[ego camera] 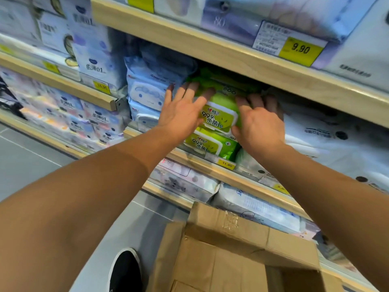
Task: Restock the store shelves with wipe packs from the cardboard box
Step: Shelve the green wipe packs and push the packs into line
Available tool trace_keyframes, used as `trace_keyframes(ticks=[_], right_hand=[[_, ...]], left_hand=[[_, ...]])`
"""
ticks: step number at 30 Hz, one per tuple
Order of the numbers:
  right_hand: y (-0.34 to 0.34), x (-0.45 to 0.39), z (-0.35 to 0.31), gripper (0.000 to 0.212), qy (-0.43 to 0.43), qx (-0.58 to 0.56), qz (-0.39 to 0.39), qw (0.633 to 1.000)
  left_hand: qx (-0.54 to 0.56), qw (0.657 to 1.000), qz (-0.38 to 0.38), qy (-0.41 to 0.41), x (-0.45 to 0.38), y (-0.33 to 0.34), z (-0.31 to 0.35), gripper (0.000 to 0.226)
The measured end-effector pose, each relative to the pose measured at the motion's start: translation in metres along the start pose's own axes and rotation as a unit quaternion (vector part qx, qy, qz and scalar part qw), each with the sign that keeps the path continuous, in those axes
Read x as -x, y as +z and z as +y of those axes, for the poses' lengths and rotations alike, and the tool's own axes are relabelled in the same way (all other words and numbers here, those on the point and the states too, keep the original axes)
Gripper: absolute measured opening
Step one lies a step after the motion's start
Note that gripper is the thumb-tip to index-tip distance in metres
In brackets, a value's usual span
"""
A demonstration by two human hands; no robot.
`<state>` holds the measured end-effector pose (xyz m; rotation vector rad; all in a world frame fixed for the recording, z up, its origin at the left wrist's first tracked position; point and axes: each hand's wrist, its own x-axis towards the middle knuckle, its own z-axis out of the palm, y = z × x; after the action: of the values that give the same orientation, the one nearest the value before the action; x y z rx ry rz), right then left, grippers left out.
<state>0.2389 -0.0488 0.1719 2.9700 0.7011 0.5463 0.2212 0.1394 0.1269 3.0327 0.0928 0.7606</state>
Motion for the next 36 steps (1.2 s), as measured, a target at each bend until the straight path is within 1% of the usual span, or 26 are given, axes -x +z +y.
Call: trace_keyframes(ticks=[2,5,7,9,12,13,15,19,22,24,26,28,31,32,36], right_hand=[[0.002,-0.003,0.0,0.056,-0.001,-0.004,0.002,1.0],[0.003,-0.005,-0.001,0.054,-0.007,0.008,0.015,1.0],[0.005,-0.006,-0.002,0.053,-0.006,0.015,0.025,1.0],[0.007,-0.006,-0.003,0.054,-0.005,0.022,0.036,0.999],[0.01,-0.005,-0.002,0.058,-0.019,0.047,0.039,0.998],[0.01,-0.006,-0.001,0.06,-0.024,0.053,0.036,0.998],[0.013,-0.006,0.001,0.061,-0.029,0.063,0.04,0.997],[0.017,-0.012,0.006,0.065,-0.023,0.085,0.051,0.995],[0.019,-0.015,0.007,0.061,-0.03,0.093,0.079,0.992],[0.02,-0.016,0.008,0.062,-0.03,0.095,0.075,0.992],[0.02,-0.016,0.008,0.067,-0.032,0.093,0.064,0.993],[0.019,-0.014,0.009,0.072,-0.039,0.091,0.06,0.993],[0.019,-0.012,0.01,0.074,-0.053,0.088,0.057,0.993],[0.019,-0.012,0.01,0.075,-0.054,0.084,0.055,0.993],[0.017,-0.011,0.01,0.077,-0.053,0.068,0.04,0.995]], left_hand=[[0.001,1.0,-0.003,0.004,-0.006,0.001,-0.004,0.077],[-0.004,1.0,-0.004,0.008,-0.007,0.001,-0.008,0.077],[-0.007,1.0,0.009,0.006,-0.004,0.002,-0.008,0.078],[-0.03,0.999,0.025,0.018,0.003,0.006,-0.005,0.09],[-0.061,0.998,0.014,0.026,0.014,0.017,0.001,0.121],[-0.067,0.997,0.013,0.018,0.015,0.02,0.004,0.126],[-0.07,0.997,0.011,-0.005,0.014,0.024,0.01,0.129],[-0.058,0.998,0.014,-0.037,0.011,0.028,0.023,0.125],[-0.043,0.998,0.015,-0.052,0.009,0.028,0.03,0.123],[-0.033,0.997,0.005,-0.066,0.005,0.027,0.033,0.122],[-0.031,0.997,-0.005,-0.071,0.003,0.024,0.036,0.121],[-0.019,0.998,0.004,-0.062,0.004,0.019,0.035,0.11],[0.009,0.998,0.036,-0.048,0.003,0.01,0.027,0.082],[0.011,0.998,0.037,-0.046,0.001,0.009,0.023,0.077],[0.005,0.999,0.022,-0.04,0.0,0.009,0.017,0.073]])
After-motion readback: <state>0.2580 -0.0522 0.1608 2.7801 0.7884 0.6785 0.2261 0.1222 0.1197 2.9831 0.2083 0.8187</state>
